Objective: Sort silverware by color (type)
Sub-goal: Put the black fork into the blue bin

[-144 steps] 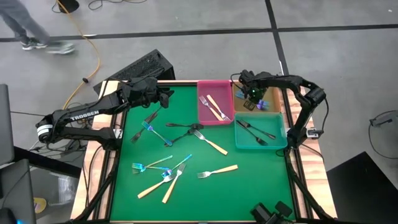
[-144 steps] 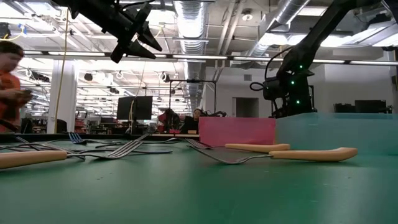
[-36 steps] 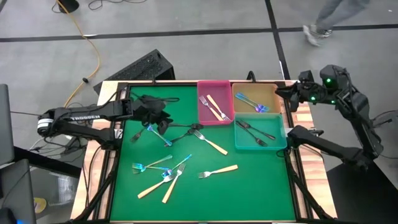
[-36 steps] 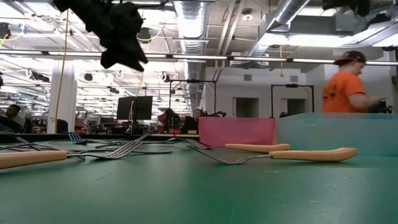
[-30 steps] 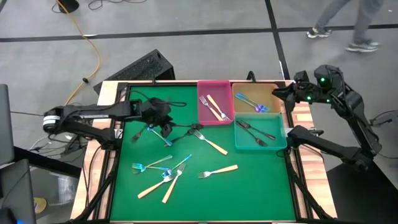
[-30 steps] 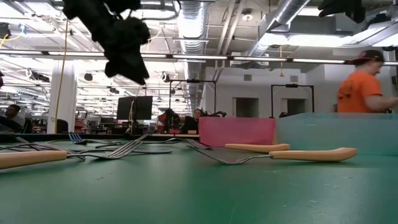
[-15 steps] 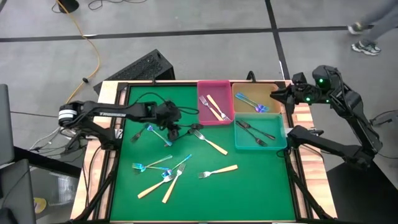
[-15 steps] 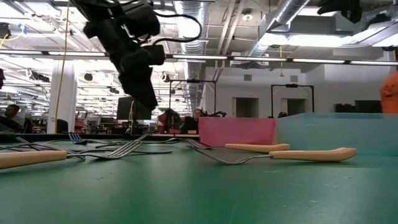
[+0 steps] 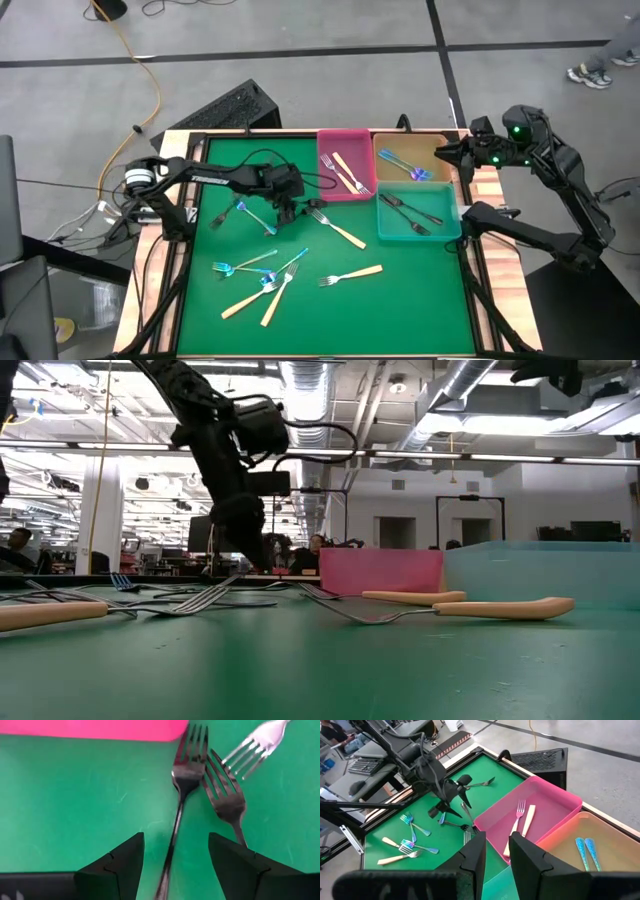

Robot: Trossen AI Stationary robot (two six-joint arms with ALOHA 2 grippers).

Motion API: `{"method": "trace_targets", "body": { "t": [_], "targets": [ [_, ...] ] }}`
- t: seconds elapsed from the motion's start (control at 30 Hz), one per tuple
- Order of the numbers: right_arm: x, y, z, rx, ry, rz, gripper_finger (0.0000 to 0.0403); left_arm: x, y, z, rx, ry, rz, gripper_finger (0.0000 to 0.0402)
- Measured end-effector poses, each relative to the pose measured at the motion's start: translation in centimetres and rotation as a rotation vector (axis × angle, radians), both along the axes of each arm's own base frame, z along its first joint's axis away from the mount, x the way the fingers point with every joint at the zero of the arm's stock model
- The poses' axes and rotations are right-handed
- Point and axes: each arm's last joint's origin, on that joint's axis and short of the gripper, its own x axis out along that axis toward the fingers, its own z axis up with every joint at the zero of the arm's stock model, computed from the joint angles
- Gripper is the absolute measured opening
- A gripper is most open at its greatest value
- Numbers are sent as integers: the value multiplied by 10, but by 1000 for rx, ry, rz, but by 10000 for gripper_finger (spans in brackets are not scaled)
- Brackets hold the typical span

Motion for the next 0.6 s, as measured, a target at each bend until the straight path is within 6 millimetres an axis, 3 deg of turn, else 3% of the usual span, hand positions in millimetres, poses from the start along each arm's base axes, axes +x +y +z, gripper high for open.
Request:
{"method": "trace_targets", "body": {
  "t": [0.43,0.6],
  "targets": [
    [0,0,0,-1,1,-3,109,7,3,-26,-32,62,-33,204],
    [0,0,0,-1,1,-3,109,4,5,-27,-43,75,-29,152]
  ]
}}
